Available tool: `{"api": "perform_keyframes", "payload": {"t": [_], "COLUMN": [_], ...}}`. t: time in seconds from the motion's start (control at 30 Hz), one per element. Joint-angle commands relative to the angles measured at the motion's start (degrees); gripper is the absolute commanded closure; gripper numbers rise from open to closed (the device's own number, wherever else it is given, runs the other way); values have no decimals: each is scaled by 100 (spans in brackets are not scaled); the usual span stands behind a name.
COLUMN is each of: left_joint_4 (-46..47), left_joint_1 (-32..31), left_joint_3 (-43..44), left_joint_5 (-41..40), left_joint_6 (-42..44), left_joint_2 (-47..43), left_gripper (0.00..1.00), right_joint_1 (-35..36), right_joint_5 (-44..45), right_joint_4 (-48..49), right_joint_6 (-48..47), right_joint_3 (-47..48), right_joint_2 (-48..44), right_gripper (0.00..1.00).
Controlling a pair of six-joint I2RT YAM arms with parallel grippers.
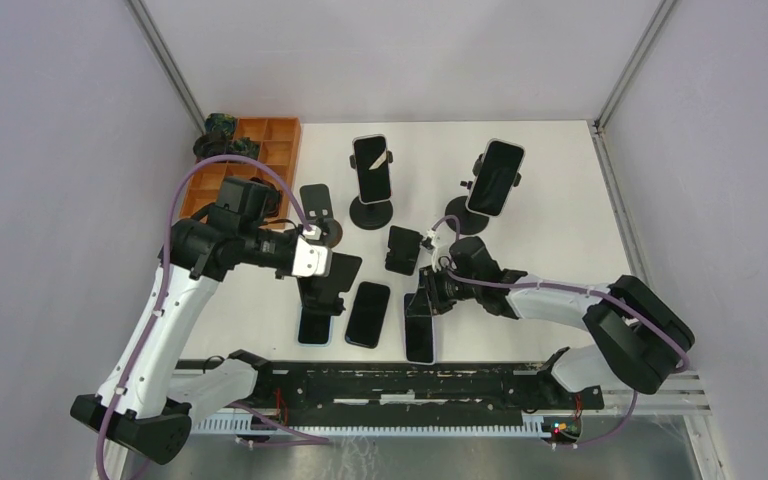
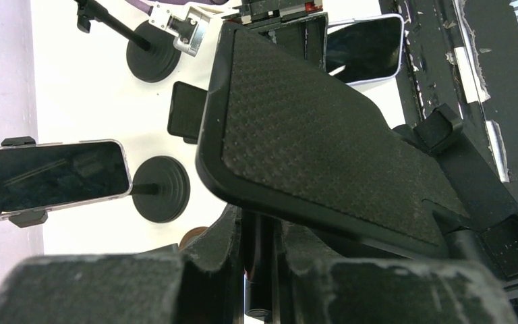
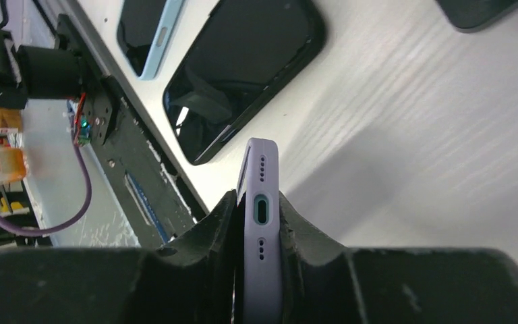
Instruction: Remove the phone from the phone stand
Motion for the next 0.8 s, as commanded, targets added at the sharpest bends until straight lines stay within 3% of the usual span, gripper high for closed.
{"api": "perform_keyframes", "payload": {"t": [0.0, 0.1, 0.23, 0.37, 0.6, 0.77], "left_joint_4": [170, 169, 171, 169, 170, 163], "left_joint_1": [-32, -32, -28, -30, -32, -32], "left_joint_3": [109, 102, 74, 56, 22, 34], "left_joint_5": [320, 353, 311, 288, 344, 329], "left_joint_6": [-193, -191, -139, -99, -55, -36], "left_joint_2": [-85, -69, -80, -93, -62, -29], "left_gripper": [98, 98, 98, 98, 98, 98], "right_joint_1": [-105, -262, -323, -323, -306, -198], "right_joint_5": [886, 968, 1148, 1685, 2379, 2100], "right_joint_4": [541, 783, 728, 345, -512, -622], "right_joint_6": [-165, -24, -23, -132, -297, -181], "right_joint_3": [134, 107, 221, 179, -270, -754], "right_joint_2": [139, 265, 364, 109, -701, -1442], "right_gripper": [72, 68, 27, 2, 2, 2]}}
